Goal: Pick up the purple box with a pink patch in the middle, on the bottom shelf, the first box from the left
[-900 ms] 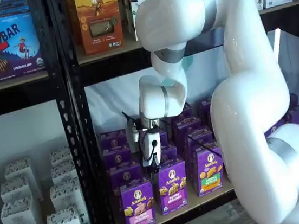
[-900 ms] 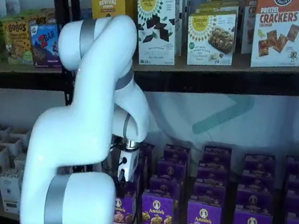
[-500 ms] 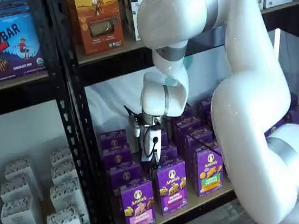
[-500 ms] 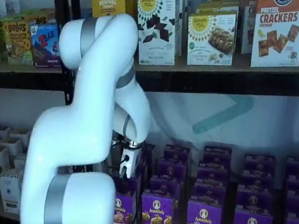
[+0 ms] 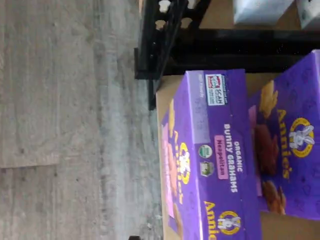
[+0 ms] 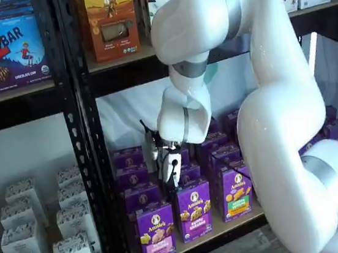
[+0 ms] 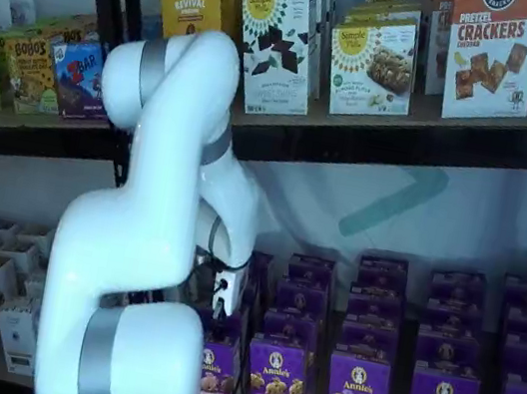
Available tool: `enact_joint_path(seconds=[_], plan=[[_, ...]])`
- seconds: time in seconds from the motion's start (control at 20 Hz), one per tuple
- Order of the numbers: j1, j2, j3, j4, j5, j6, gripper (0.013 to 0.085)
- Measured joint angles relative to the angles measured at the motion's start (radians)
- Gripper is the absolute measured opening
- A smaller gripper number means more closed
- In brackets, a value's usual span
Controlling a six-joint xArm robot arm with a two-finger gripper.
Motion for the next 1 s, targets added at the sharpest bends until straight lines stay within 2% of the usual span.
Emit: enact_joint_path(seconds=[0.15, 0.35, 0.55, 0.75, 1.0], plan=[[0.006, 0.022, -0.007, -0.046, -0.040, 0.045, 0.0850], [0.005, 0.055, -0.030, -0.155, -0.054, 0.144, 0.0850], [0.004, 0.080, -0.051, -0.236, -0.058, 0.218, 0.0850], [0.003, 0.095, -0.071, -0.294, -0.045, 0.272, 0.0850], [-0.003, 0.103, -0.094, -0.334, 0.000, 0.305, 0.0850]])
